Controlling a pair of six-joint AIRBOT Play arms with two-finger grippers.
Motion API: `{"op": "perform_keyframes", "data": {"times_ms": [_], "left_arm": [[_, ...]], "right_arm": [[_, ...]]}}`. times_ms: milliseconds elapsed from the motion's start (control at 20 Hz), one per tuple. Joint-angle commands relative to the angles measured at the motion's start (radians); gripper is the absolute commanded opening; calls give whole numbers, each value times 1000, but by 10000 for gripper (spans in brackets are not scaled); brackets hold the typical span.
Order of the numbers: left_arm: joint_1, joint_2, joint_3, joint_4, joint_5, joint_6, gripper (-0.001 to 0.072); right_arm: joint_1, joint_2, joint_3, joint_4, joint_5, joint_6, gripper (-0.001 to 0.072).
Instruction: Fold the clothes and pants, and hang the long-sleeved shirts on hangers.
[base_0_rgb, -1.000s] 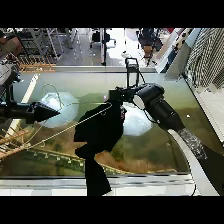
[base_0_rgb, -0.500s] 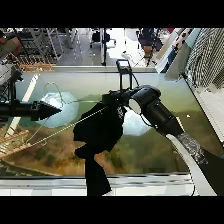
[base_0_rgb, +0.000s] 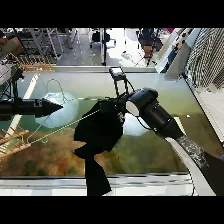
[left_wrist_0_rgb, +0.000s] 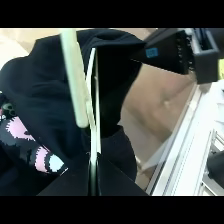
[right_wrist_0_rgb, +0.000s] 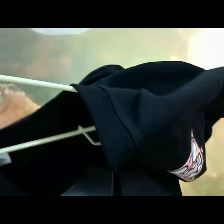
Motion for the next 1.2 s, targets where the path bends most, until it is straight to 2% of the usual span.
{"op": "perform_keyframes", "data": {"times_ms": [0,100,200,300,400,550,650,750,900,1050,1150], "left_arm": [[-24,2,1,0,4,0,14],[-72,1,1,0,14,-3,13],[-129,1,1,0,88,-56,13],[-173,1,1,0,238,-136,13],[-187,5,1,0,392,-195,13],[-185,32,1,0,566,-208,13],[-185,62,1,-2,615,-165,13],[-187,79,0,-61,611,-94,14],[-191,67,0,-233,471,110,14],[-199,4,-4,-271,309,168,15],[-203,-55,-4,-314,238,259,14]], "right_arm": [[2,6,53,66,9,-21,18],[2,6,101,116,13,-29,18],[2,6,143,182,42,-62,18],[10,7,176,227,102,-99,18],[26,21,196,206,165,-106,18],[37,65,196,177,192,-105,18],[37,80,196,177,192,-105,18],[38,77,196,183,190,-106,19],[38,71,196,224,150,-166,20],[38,71,196,298,72,-217,20],[38,71,196,365,71,-266,20]]}}
